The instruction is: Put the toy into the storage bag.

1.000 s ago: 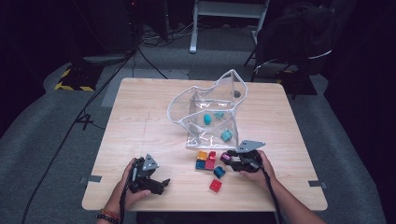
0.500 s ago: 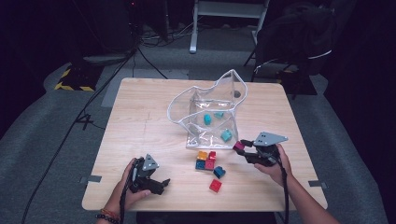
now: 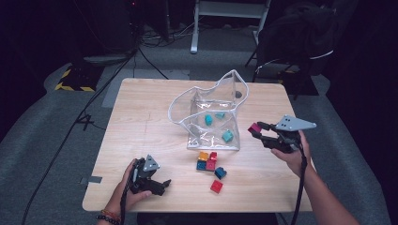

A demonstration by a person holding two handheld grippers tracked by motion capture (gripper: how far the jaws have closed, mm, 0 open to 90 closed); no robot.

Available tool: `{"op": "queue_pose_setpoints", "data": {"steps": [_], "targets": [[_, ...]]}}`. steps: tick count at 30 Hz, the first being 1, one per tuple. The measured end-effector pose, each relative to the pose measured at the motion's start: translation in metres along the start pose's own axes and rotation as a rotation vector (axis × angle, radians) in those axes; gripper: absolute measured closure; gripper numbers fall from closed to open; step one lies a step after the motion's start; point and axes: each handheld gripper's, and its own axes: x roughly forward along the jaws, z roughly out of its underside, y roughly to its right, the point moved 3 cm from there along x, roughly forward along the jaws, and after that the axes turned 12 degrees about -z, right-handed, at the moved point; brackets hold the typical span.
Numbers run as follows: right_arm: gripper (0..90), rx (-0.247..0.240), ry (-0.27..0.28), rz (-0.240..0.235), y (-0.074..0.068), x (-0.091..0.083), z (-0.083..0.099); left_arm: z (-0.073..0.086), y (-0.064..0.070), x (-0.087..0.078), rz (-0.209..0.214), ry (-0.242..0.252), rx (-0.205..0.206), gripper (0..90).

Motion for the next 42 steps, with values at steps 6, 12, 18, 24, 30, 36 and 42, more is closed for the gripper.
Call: {"op": "queue_pose_setpoints", "data": {"steps": [6, 12, 18, 24, 30, 36, 42], "targets": [[57.2, -0.001, 0.032, 0.027, 0.011, -0.011, -0.021, 0.000, 0.000, 0.000, 0.000, 0.000, 0.000, 0.2], [57.2, -0.004, 0.059, 0.050, 0.019, -0.018, -0.041, 0.000, 0.000, 0.000, 0.000, 0.000, 0.000, 0.2], [57.3, -0.011, 0.071, 0.069, 0.024, -0.018, -0.059, 0.000, 0.000, 0.000, 0.000, 0.000, 0.000, 0.2], [57.3, -0.011, 0.082, 0.085, 0.026, -0.016, -0.073, 0.000, 0.000, 0.000, 0.000, 0.000, 0.000, 0.2], [57.3, -0.024, 0.081, 0.087, 0.026, -0.008, -0.086, 0.000, 0.000, 0.000, 0.000, 0.000, 0.000, 0.2], [57.2, -0.024, 0.088, 0.079, 0.026, 0.004, -0.101, 0.000, 0.000, 0.000, 0.000, 0.000, 0.000, 0.2], [57.2, -0.028, 0.075, 0.078, 0.028, 0.022, -0.115, 0.000, 0.000, 0.000, 0.000, 0.000, 0.000, 0.2]]}}
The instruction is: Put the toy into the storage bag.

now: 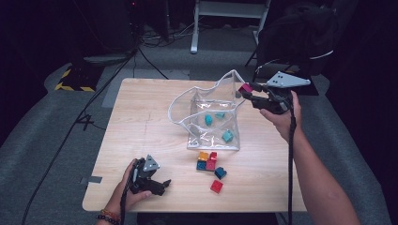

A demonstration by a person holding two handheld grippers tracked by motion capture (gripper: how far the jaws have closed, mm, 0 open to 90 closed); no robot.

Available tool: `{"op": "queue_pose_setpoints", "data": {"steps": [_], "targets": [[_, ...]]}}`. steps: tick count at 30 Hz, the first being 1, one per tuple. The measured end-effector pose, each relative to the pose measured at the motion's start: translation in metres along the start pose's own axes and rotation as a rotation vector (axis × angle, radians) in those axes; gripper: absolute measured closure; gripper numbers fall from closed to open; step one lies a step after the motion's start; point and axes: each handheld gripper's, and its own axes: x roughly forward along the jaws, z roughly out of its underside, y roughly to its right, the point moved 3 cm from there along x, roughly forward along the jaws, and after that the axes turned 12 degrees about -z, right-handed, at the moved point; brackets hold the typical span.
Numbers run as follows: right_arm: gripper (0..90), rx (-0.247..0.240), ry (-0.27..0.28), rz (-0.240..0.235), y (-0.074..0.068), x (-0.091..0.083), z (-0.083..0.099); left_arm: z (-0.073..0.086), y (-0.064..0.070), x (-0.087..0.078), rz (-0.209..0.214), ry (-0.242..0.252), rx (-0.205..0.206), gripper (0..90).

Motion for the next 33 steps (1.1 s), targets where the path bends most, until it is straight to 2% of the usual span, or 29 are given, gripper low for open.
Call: {"op": "queue_pose_setpoints", "data": {"steps": [18, 33], "targets": [[57.3, 0.007, -0.070, -0.018, 0.001, 0.040, -0.003, 0.000, 0.000, 0.000, 0.001, 0.000, 0.001, 0.2], [57.2, 0.010, -0.110, -0.016, 0.000, 0.056, 0.001, 0.000, 0.000, 0.000, 0.002, -0.001, 0.001, 0.2]]}}
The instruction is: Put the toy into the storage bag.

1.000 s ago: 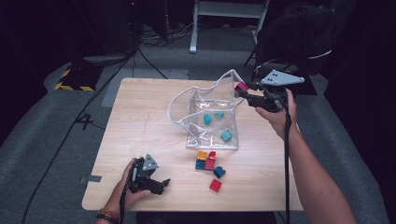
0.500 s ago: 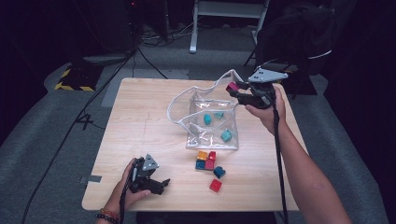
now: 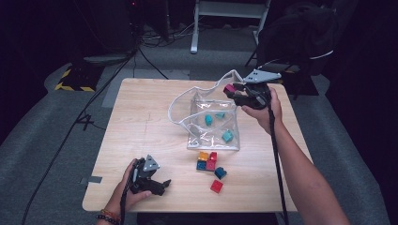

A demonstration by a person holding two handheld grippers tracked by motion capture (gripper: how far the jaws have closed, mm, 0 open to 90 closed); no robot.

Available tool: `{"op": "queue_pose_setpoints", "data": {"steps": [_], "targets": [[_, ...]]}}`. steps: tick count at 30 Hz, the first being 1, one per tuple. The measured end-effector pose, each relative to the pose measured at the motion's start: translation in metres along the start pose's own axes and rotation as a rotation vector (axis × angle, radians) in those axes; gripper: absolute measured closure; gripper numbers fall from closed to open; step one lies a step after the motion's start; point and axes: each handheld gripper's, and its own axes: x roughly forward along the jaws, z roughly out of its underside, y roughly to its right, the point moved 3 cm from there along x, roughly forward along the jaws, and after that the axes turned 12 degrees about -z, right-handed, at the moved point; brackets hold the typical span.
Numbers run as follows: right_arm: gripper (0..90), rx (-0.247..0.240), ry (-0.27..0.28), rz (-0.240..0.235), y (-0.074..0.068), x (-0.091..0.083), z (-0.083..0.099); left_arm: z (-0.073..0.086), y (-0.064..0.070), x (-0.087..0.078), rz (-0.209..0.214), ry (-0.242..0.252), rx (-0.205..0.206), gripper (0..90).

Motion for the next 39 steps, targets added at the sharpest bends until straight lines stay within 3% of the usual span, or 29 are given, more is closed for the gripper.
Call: {"op": "queue_pose_setpoints", "data": {"steps": [7, 18, 31, 39], "targets": [[57.1, 0.006, -0.034, -0.007, 0.000, 0.008, 0.003, 0.000, 0.000, 0.000, -0.001, 0.000, 0.000, 0.2], [52.1, 0.005, -0.032, -0.018, -0.003, 0.009, 0.003, 0.000, 0.000, 0.000, 0.000, 0.000, 0.000, 0.2], [47.8, -0.002, -0.004, -0.034, -0.007, -0.012, 0.006, 0.000, 0.000, 0.000, -0.001, -0.001, -0.002, 0.2], [42.7, -0.029, 0.033, -0.035, -0.010, -0.036, 0.011, 0.000, 0.000, 0.000, -0.001, -0.001, -0.002, 0.2]]}}
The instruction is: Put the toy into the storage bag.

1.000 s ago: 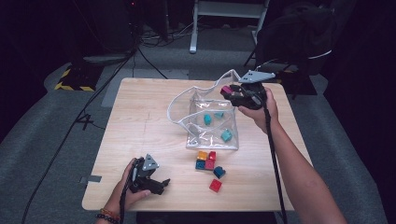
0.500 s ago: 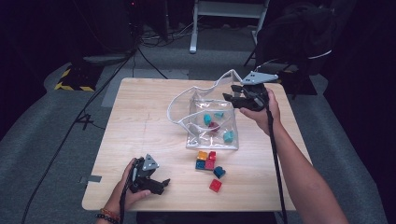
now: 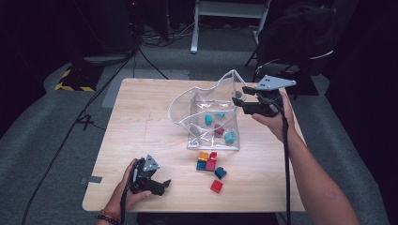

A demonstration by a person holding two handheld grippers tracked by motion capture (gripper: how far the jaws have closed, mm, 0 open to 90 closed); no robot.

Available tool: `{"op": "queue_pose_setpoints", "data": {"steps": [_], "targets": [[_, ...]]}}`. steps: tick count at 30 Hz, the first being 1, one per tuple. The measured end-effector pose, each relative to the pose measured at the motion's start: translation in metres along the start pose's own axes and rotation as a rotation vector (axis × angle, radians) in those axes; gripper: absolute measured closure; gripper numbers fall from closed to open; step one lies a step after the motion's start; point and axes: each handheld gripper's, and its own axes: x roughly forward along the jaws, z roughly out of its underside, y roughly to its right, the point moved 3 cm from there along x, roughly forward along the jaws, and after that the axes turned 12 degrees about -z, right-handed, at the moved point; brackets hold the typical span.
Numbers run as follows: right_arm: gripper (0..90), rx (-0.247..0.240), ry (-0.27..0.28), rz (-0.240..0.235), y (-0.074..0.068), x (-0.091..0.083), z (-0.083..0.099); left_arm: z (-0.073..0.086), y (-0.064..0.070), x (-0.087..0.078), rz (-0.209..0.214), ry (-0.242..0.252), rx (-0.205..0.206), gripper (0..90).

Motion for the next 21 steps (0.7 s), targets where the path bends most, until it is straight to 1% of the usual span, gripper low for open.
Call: {"op": "queue_pose_setpoints", "data": {"steps": [2, 4, 7, 9, 14, 21], "targets": [[42.5, -0.002, 0.005, -0.017, -0.002, -0.006, 0.002, 0.000, 0.000, 0.000, 0.000, 0.000, 0.000, 0.2], [42.2, -0.012, -0.002, -0.020, -0.003, -0.011, 0.005, 0.000, 0.000, 0.000, 0.000, 0.000, 0.000, 0.2], [41.3, -0.008, -0.002, -0.029, -0.005, -0.017, 0.010, 0.000, 0.000, 0.000, 0.000, 0.000, 0.000, 0.2], [40.7, -0.015, -0.002, -0.032, -0.007, -0.021, 0.013, 0.000, 0.000, 0.000, 0.000, 0.000, 0.000, 0.2], [38.7, -0.024, -0.008, -0.043, -0.013, -0.029, 0.021, 0.000, 0.000, 0.000, 0.000, 0.000, 0.000, 0.2], [34.5, -0.019, -0.008, -0.048, -0.019, -0.037, 0.035, 0.000, 0.000, 0.000, 0.000, 0.000, 0.000, 0.2]]}}
